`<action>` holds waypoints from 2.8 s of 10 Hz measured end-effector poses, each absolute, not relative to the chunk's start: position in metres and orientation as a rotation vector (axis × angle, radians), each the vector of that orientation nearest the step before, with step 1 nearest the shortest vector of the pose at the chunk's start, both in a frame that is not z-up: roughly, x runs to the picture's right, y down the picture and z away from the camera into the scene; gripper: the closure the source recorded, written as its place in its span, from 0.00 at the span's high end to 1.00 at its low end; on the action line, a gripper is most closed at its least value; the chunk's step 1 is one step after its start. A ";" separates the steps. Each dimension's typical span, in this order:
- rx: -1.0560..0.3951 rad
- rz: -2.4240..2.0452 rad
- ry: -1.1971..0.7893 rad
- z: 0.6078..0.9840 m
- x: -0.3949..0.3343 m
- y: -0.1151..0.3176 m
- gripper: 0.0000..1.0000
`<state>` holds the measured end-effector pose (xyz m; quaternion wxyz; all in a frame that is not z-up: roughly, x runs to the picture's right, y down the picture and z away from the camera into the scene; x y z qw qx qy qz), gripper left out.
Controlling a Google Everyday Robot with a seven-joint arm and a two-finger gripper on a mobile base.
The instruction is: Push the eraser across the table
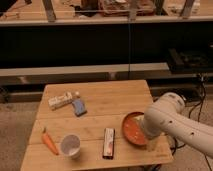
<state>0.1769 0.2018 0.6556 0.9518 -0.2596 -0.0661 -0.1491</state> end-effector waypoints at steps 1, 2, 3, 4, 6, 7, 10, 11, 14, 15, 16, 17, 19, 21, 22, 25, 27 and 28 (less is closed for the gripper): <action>-0.527 -0.303 -0.136 0.656 0.176 0.202 0.80; -0.527 -0.304 -0.138 0.656 0.176 0.203 0.80; -0.526 -0.307 -0.141 0.656 0.175 0.204 0.80; -0.525 -0.309 -0.143 0.656 0.174 0.204 0.80; -0.525 -0.310 -0.145 0.656 0.173 0.205 0.80; -0.524 -0.311 -0.147 0.656 0.173 0.206 0.80; -0.524 -0.315 -0.153 0.657 0.170 0.208 0.80; -0.524 -0.316 -0.154 0.657 0.170 0.208 0.80; -0.525 -0.319 -0.160 0.658 0.168 0.210 0.80; -0.524 -0.320 -0.159 0.658 0.168 0.210 0.78; -0.525 -0.321 -0.161 0.659 0.167 0.211 0.68; -0.526 -0.322 -0.162 0.659 0.167 0.211 0.62; -0.526 -0.323 -0.165 0.660 0.166 0.212 0.61; -0.530 -0.331 -0.172 0.664 0.162 0.216 0.50; -0.531 -0.333 -0.175 0.666 0.160 0.219 0.42; -0.537 -0.340 -0.174 0.671 0.156 0.225 0.11; -0.544 -0.344 -0.180 0.675 0.151 0.229 0.05; -0.546 -0.344 -0.179 0.676 0.150 0.232 0.05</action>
